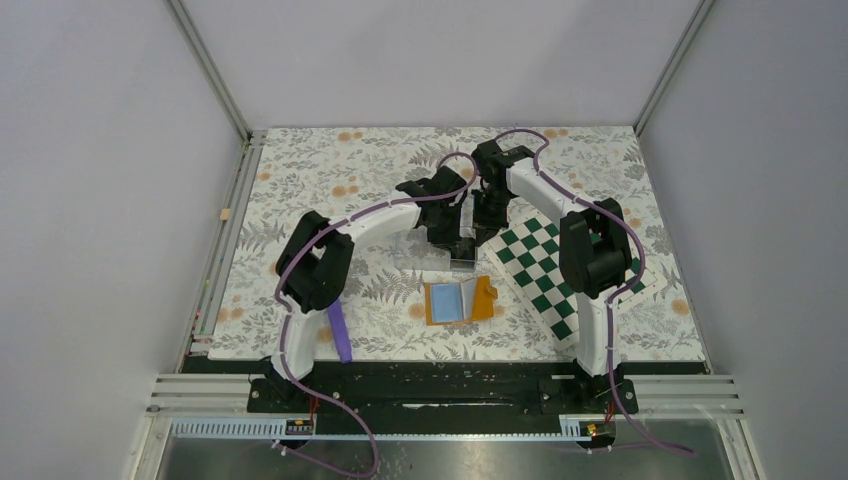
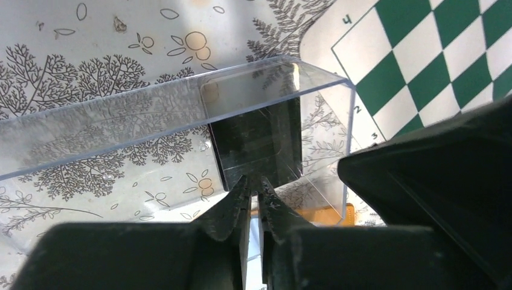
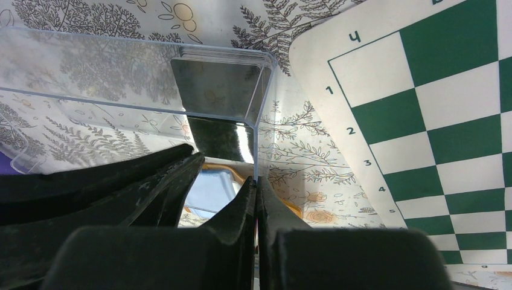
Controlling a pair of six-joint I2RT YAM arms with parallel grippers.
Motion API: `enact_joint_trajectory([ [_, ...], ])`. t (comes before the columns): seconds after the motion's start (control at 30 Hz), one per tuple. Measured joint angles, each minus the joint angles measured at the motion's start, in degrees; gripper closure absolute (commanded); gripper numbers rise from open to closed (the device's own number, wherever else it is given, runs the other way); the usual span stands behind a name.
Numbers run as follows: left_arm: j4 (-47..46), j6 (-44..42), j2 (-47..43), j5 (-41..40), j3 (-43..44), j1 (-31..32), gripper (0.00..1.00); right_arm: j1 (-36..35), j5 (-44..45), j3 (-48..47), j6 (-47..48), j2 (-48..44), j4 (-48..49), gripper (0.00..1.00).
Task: Put the credit cards into the card holder
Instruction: Pick up the credit card from the storage box.
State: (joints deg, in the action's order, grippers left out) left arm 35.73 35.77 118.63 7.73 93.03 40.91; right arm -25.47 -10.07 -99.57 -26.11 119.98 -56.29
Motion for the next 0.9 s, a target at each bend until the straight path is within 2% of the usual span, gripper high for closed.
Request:
enact_joint_trajectory([
  [0.03,0.4,-0.2,0.4,-0.1,0.2,0.0,0.73,0.0,0.0,0.0,0.0,0.0,0.0,1.0],
  [0.07,0.9,-0.2,0.9,-0.4,0.6,0.0,0.69,0.0,0.0,0.0,0.0,0.0,0.0,1.0],
  [0.2,2.9,-0.3,3.2,-1.9,2.2,0.1,0.67,0.0,0.0,0.0,0.2,0.0,0.0,1.0],
  [0.33,4.1,0.0,5.4,-1.8,3.7,-0.1,0.77,0.0,-0.2,0.1,0.2,0.0,0.1,1.0],
  [0.5,5.0,0.4,6.1,-1.7,5.3,-0.1,0.99,0.2,-0.5,0.1,0.2,0.0,0.1,1.0],
  [0.9,5.7,0.2,6.0,-1.9,5.6,-0.1,1.0,0.2,-0.5,0.2,0.3,0.0,0.2,1.0],
])
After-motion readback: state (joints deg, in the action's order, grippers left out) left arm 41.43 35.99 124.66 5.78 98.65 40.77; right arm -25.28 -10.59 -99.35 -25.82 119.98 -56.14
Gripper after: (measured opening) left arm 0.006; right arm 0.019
